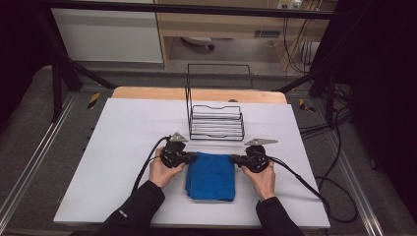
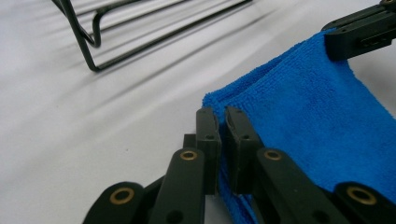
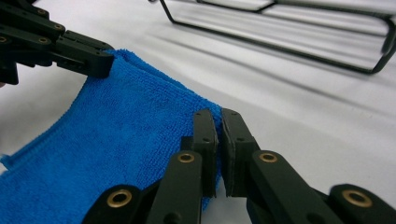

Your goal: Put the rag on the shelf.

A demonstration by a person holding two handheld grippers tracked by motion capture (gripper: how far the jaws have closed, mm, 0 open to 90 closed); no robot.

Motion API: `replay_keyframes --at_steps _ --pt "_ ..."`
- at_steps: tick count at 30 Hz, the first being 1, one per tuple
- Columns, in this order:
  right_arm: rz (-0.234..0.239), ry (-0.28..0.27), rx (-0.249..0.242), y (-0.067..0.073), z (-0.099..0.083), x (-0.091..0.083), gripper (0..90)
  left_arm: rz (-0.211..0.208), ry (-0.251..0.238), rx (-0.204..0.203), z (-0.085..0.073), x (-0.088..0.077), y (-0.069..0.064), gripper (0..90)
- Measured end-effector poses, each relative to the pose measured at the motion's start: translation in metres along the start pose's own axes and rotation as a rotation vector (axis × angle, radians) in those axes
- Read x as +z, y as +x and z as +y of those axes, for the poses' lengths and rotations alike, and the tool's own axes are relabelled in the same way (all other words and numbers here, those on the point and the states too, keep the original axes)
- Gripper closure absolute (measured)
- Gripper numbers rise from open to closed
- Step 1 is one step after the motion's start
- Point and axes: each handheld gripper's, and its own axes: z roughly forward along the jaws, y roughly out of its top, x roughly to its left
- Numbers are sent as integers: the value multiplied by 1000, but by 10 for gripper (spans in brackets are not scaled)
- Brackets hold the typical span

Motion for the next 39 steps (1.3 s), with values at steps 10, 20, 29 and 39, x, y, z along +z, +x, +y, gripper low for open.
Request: replay_keyframes --at_steps 10,20,29,39 --pt "25 -79 -44 8 4 -16 862 1 -82 40 2 -21 -8 846" --pt "25 -147 -75 13 9 -30 863 9 -156 62 8 -39 -20 845" --pt "30 -205 -107 18 14 -39 863 20 -198 63 12 -50 -23 845" --pt "20 -258 -154 27 21 -51 864 19 -256 67 16 -60 -27 845"
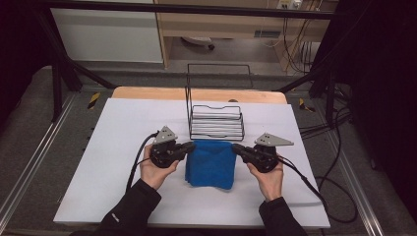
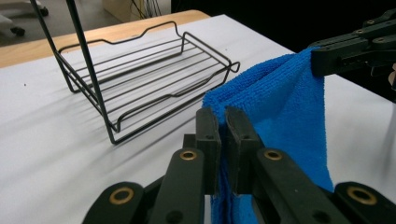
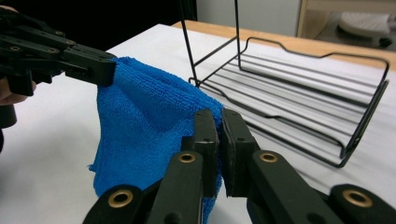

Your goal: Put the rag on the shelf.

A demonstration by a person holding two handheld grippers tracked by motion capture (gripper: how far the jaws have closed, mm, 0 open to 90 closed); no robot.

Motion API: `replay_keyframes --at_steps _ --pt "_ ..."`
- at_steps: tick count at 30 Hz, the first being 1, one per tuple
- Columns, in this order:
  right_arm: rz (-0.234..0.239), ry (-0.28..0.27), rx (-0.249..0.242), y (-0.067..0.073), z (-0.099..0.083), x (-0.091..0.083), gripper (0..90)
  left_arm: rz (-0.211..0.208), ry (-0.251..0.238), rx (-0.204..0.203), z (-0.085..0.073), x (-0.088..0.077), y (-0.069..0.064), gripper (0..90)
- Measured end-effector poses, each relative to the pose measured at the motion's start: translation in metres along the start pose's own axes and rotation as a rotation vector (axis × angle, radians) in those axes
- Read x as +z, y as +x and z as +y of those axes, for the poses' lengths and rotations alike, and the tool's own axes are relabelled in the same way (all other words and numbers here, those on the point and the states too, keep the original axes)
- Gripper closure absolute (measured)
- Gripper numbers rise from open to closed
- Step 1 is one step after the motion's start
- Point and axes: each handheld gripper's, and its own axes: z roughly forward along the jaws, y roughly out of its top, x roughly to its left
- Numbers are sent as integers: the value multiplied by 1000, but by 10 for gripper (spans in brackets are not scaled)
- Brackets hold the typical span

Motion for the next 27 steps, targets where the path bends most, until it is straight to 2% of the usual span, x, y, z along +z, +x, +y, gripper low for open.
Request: replay_keyframes --at_steps 9,16,27 --pt "-15 -55 -50 7 9 -9 865 10 -59 18 7 -10 -6 845" --pt "-16 -95 -68 11 15 -17 865 22 -107 41 13 -17 -12 844" --pt "-28 -155 -93 19 28 -29 866 16 -163 36 23 -22 -14 844"
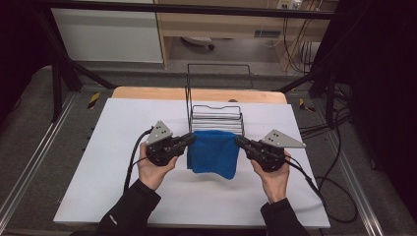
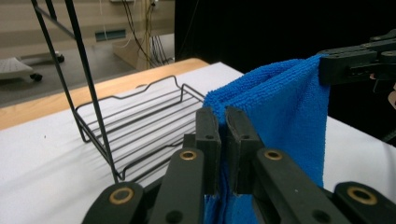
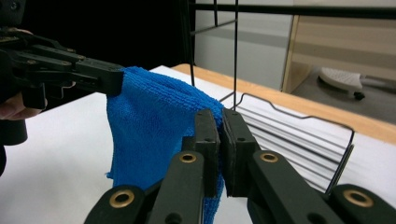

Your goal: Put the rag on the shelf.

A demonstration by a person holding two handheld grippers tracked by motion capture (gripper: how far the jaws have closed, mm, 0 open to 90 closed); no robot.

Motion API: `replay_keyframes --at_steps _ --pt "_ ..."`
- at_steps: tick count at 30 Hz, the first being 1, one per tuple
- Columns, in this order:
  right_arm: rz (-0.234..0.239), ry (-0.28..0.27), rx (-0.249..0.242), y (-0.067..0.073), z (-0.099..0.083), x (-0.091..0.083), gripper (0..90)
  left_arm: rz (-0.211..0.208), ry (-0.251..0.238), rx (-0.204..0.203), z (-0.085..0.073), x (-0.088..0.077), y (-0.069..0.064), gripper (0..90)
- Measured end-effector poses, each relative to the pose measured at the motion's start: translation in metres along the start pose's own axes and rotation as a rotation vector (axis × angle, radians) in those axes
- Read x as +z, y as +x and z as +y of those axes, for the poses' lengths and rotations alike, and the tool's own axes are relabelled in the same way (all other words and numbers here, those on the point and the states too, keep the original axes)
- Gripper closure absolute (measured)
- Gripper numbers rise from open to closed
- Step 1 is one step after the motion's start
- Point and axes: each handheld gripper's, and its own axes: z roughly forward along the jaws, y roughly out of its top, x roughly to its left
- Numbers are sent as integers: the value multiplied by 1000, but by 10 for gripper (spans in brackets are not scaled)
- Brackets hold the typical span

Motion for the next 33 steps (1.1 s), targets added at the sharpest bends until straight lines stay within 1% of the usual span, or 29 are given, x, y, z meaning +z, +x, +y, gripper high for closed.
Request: replay_keyframes --at_steps 6,8,12,16,17,20,28,33 --pt "-24 -42 -17 1 10 -6 866 -7 -41 11 11 -2 -2 844" --pt "-30 -67 -19 2 16 -8 866 -10 -62 4 14 -3 -2 844" --pt "-40 -83 -29 3 23 -9 866 -3 -83 13 22 -4 -3 844" --pt "-40 -112 -34 4 30 -11 866 -5 -118 5 30 -7 -2 844" --pt "-42 -129 -30 4 34 -11 866 -4 -126 4 32 -7 -2 844" --pt "-48 -140 -32 4 38 -11 866 2 -142 10 38 -8 -2 844" --pt "-68 -184 -60 4 56 -16 866 -1 -192 14 53 -10 -3 844" --pt "-82 -208 -71 4 67 -18 866 2 -211 17 63 -8 -3 844"
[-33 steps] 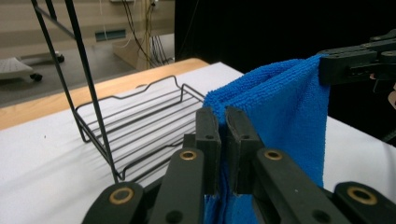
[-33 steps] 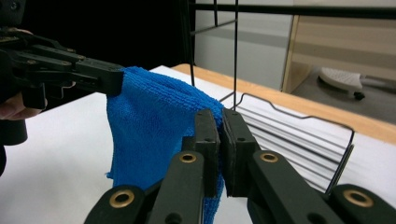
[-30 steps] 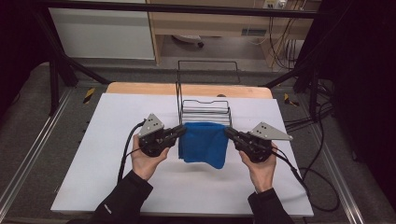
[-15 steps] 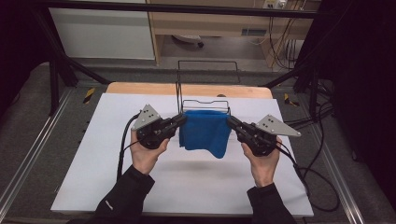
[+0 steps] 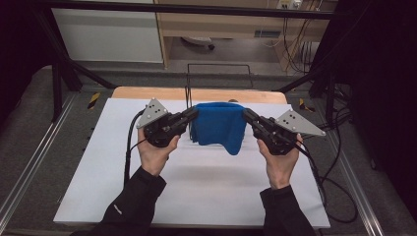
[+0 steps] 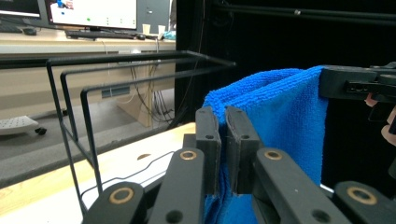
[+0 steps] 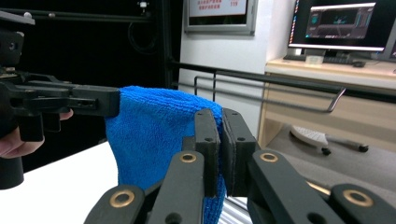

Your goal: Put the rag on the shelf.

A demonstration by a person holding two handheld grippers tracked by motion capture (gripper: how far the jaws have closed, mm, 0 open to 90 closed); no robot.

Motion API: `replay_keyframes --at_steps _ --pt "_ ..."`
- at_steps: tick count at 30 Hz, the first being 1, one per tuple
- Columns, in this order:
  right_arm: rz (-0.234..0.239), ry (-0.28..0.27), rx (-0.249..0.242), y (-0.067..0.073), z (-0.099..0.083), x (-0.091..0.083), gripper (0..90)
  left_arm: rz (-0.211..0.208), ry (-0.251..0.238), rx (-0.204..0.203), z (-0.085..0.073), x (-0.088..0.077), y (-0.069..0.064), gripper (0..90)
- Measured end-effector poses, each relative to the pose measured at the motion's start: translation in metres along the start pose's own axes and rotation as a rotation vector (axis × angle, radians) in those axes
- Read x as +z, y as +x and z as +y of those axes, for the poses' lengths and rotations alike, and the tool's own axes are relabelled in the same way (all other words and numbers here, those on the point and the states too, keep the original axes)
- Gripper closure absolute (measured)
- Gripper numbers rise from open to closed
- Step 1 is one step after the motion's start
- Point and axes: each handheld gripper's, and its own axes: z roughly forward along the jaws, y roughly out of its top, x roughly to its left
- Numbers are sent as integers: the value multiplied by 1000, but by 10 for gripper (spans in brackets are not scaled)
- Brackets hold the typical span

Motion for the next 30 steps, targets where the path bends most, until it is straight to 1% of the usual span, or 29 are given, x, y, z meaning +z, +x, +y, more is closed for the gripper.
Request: replay_keyframes --at_steps 7,11,13,17,23,27,30 --pt "-18 -31 -13 -2 17 3 866 10 -37 -3 17 4 2 845" --pt "-27 -49 -26 -3 26 6 867 16 -53 4 26 5 4 844" --pt "-30 -56 -37 -3 29 8 866 19 -61 3 29 6 4 845" --pt "-34 -66 -42 -3 35 11 867 25 -81 3 35 6 6 845" --pt "-45 -69 -54 -4 41 15 867 28 -96 3 41 7 8 845" --pt "-48 -83 -55 -6 48 18 867 33 -110 2 48 9 9 845" --pt "-53 -89 -61 -7 52 20 867 36 -114 8 53 10 10 845"
